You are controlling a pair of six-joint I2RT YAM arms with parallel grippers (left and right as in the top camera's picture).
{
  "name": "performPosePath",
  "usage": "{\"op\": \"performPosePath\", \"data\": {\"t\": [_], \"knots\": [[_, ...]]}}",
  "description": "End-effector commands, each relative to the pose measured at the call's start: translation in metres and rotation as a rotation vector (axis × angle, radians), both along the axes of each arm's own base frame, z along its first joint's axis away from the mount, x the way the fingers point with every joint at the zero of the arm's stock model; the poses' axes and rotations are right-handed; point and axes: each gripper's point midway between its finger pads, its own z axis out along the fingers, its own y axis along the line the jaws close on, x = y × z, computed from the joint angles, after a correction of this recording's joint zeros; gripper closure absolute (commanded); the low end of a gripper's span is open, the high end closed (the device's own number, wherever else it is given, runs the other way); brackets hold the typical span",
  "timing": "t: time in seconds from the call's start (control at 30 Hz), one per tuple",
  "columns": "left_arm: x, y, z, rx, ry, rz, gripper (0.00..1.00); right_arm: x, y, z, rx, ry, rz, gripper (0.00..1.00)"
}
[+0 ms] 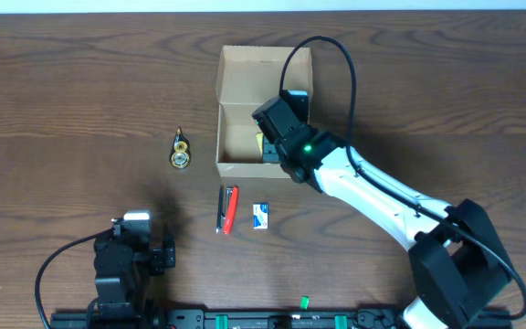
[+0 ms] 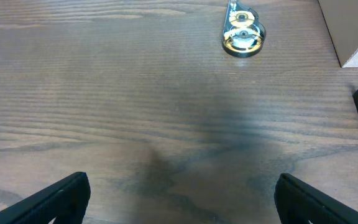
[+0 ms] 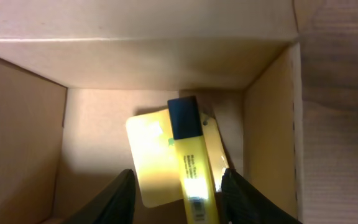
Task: Pack container
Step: 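Carry the highlighter into the box and open the right gripper, then move the right gripper to the blue-white staples box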
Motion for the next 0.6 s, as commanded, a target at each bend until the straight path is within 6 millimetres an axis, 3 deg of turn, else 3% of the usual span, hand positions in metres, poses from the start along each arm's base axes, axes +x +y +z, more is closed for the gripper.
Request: {"op": "performPosePath", "data": {"t": [0.0, 0.13, 0.23, 0.27, 0.4, 0.57], "knots": [[-0.002, 0.001, -0.007, 0.009, 0.016, 0.002, 0.04, 0.01, 0.015, 0.023, -0.006, -0.054, 0.053, 0.54], [-0.002, 0.001, -0.007, 0.009, 0.016, 0.002, 0.04, 0.004, 0.028, 0.052, -0.018, -0.043, 0.088, 0.49], [-0.002, 0.001, -0.007, 0.009, 0.016, 0.002, 0.04, -0.012, 0.031, 0.07, -0.05, -0.005, 0.118, 0.23], [-0.002, 0.001, -0.007, 0.009, 0.016, 0.002, 0.04, -0.019, 0.032, 0.076, -0.061, 0.01, 0.127, 0.18], [-0.002, 0.001, -0.007, 0.009, 0.016, 0.002, 0.04, -0.053, 0.029, 0.091, -0.077, 0.082, 0.114, 0.12], [-0.002, 0.001, -0.007, 0.009, 0.016, 0.002, 0.04, -0.098, 0.011, 0.093, -0.092, 0.201, 0.029, 0.07]]}}
